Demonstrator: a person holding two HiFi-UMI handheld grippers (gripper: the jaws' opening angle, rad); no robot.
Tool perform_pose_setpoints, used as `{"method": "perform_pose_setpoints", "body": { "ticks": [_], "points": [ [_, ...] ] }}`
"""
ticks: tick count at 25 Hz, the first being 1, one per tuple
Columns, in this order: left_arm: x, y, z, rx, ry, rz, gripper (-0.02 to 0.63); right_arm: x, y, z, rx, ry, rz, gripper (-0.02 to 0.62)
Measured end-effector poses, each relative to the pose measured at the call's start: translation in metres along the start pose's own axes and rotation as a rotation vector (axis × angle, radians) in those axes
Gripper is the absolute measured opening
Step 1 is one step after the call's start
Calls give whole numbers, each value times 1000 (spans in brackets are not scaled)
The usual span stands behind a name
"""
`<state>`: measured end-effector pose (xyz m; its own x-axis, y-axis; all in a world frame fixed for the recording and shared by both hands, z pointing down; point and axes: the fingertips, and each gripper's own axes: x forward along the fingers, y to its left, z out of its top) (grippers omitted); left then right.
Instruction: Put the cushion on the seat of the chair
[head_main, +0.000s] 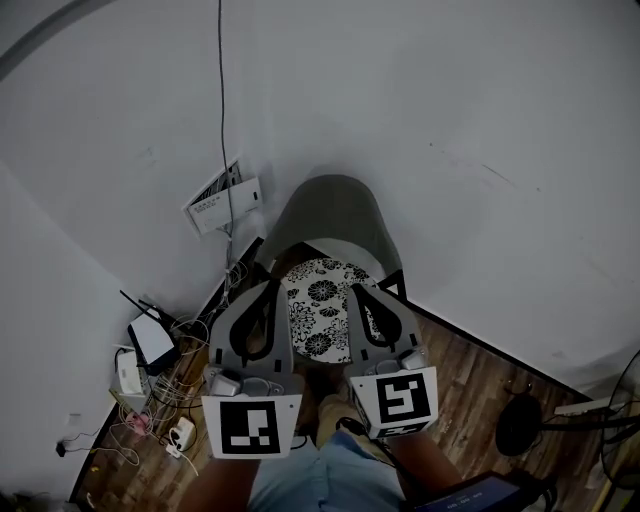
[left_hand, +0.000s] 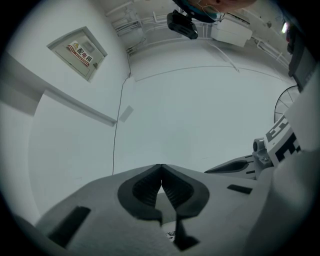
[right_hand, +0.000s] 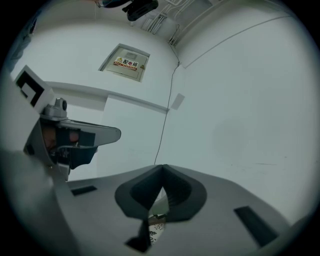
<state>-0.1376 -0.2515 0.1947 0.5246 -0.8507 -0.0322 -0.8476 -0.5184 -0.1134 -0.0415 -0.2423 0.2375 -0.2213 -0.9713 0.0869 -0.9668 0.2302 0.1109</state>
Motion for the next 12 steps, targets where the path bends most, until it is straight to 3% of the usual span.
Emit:
{"method": "perform_pose_setpoints", "body": {
  "ticks": [12],
  "points": [
    [-3, -8, 1, 5, -1, 3, 9, -6, -4, -2, -14, -12, 4, 5]
  ]
}}
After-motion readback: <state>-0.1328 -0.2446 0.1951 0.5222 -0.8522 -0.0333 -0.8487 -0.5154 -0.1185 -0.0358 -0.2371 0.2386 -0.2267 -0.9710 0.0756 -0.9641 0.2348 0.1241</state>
